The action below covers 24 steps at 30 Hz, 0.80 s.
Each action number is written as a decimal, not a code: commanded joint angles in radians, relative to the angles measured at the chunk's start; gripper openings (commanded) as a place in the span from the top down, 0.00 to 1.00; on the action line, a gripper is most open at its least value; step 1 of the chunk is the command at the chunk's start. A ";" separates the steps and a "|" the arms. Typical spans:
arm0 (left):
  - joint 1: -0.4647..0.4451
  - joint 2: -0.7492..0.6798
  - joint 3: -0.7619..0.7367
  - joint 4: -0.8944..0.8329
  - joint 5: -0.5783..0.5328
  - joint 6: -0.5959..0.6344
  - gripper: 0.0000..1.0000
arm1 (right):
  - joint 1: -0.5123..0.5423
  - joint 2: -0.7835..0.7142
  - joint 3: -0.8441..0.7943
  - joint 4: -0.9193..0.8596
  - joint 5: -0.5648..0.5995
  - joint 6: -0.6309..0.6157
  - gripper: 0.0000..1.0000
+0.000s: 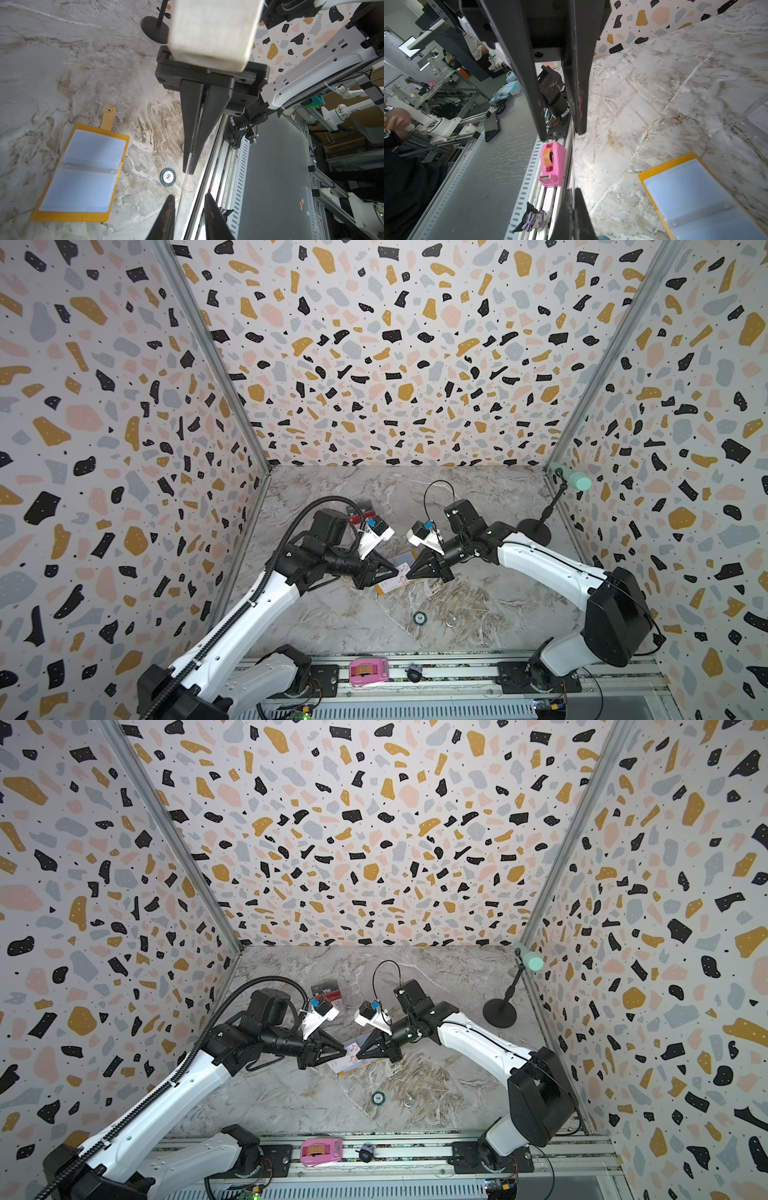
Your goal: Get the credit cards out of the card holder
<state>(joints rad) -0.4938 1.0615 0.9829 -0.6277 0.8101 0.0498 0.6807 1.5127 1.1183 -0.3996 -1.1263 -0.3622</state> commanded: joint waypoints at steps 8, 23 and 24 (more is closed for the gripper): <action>-0.015 0.009 0.002 0.007 0.001 0.004 0.79 | -0.003 -0.015 0.048 -0.031 -0.006 -0.028 1.00; -0.028 0.014 0.003 -0.010 -0.017 0.018 0.81 | -0.019 -0.036 0.047 -0.016 -0.007 -0.021 1.00; -0.029 0.012 0.003 -0.010 -0.017 0.020 0.81 | -0.020 -0.039 0.046 -0.013 -0.006 -0.018 1.00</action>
<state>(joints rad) -0.5137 1.0775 0.9825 -0.6281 0.7845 0.0544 0.6704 1.5124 1.1198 -0.4118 -1.1263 -0.3695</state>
